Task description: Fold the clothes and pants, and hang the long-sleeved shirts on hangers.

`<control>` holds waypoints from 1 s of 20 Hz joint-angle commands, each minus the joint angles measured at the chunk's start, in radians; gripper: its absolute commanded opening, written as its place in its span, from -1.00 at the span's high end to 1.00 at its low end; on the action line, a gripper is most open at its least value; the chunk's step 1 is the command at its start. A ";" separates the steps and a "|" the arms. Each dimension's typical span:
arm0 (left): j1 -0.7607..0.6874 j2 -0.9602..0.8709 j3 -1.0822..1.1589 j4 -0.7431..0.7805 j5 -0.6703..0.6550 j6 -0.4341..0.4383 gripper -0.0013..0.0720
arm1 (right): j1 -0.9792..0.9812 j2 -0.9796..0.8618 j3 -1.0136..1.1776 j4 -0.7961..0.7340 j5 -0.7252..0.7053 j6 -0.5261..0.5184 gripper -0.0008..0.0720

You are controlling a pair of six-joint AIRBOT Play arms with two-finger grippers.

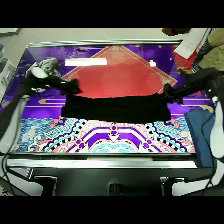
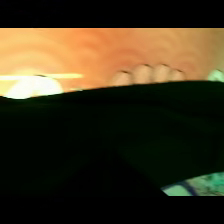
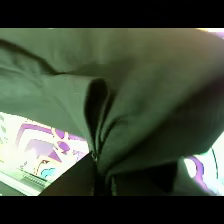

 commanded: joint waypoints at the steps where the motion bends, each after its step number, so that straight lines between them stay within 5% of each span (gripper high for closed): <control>1: -0.204 -0.092 0.001 -0.197 0.161 -0.054 0.92 | 0.001 0.130 0.041 -0.069 -0.077 0.096 0.90; 6: -0.470 -0.196 0.002 -0.429 0.443 -0.056 0.93 | 0.001 0.227 0.121 -0.113 -0.150 0.172 0.90; 10: -0.582 -0.267 0.009 -0.598 0.544 -0.069 0.92 | 0.001 0.259 0.127 -0.121 -0.167 0.202 0.90; 16: -0.634 -0.362 0.159 -0.618 0.528 -0.069 0.93 | 0.001 0.259 0.127 -0.136 -0.146 0.200 0.90; 20: -0.534 -0.349 0.159 -0.597 0.288 -0.069 0.93 | 0.002 0.256 0.127 -0.161 -0.083 0.221 0.90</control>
